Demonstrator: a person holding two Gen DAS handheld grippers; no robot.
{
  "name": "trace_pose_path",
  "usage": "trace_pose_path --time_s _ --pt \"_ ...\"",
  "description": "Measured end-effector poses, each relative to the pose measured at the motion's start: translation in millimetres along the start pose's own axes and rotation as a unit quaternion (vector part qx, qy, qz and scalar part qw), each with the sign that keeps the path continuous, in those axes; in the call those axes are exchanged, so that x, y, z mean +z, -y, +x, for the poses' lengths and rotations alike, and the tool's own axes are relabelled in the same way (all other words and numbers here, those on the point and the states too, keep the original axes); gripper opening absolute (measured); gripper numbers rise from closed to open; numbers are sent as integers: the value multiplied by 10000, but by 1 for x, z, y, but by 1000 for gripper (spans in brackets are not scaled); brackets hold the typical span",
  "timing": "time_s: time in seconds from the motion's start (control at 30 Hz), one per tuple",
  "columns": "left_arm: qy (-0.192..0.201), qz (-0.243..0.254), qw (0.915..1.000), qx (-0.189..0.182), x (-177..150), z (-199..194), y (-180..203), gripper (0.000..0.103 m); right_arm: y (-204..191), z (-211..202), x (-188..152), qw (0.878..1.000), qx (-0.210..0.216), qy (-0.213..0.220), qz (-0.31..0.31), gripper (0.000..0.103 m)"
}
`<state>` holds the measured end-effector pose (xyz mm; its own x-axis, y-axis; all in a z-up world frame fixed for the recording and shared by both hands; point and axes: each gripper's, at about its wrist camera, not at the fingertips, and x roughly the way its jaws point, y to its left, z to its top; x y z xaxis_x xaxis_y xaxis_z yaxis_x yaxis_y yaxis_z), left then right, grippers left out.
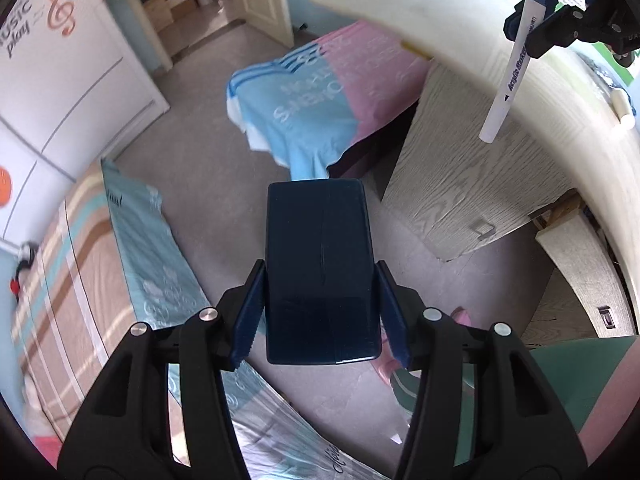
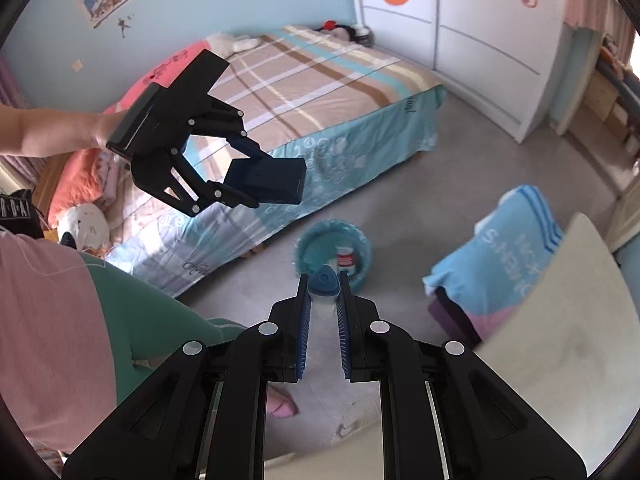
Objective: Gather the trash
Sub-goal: 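Carry the marker and navy box with both grippers over the wastebasket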
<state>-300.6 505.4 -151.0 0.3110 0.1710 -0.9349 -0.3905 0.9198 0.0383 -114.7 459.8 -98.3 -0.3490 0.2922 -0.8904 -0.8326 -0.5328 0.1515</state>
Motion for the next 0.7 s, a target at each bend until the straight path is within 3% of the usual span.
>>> trace_pose_path --time_s 0.37,0.53,0.7 --pt "-620 -835 9944 -192 -59 88 -64 51 11 153 66 9975 464 -313 429 14" --pt "-920 -1024 9904 -158 -86 149 -82 51 26 244 65 9925 477 -519 998 14" --pt "-1184 -1058 9862 -476 -104 212 -96 51 44 333 43 9777 722 -616 1874 14"
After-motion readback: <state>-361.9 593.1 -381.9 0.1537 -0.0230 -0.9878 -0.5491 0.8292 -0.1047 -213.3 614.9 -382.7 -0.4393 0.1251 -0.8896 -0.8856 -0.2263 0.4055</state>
